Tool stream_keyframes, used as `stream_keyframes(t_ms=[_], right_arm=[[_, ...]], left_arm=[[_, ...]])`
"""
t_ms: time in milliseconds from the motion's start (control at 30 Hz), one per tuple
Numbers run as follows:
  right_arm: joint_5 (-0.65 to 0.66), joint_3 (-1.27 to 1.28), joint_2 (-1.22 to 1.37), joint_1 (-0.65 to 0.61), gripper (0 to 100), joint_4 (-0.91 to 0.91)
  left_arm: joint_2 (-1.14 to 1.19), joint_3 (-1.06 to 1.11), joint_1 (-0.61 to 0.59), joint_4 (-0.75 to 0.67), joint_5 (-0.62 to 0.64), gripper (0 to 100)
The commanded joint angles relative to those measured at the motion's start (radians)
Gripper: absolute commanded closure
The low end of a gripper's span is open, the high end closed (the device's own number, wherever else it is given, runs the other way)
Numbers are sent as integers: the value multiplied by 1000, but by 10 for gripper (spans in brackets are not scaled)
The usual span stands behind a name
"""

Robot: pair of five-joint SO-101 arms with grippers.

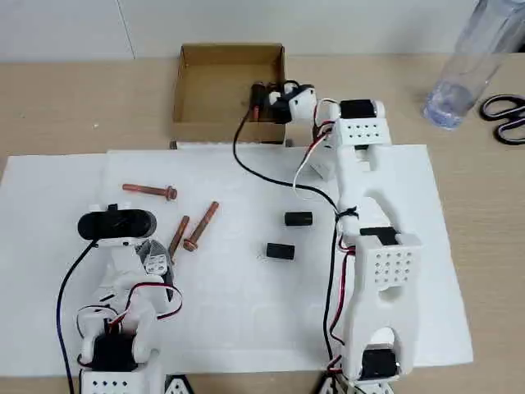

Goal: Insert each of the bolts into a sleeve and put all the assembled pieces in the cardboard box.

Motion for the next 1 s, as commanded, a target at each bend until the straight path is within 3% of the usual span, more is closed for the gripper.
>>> stream_keyframes(t_ms=[0, 533, 833, 967], right_arm=[[9, -3, 5, 33, 760, -24], [9, -6, 7, -12, 768, -22], [61, -146, 10, -41, 768, 70], [69, -146, 16, -42, 718, 71]], left_arm=[[-9, -4, -8, -20, -3, 994], [-9, -4, -8, -20, -3, 994], [-9, -4, -8, -20, -3, 994], [-9, -4, -8, -20, -3, 994]])
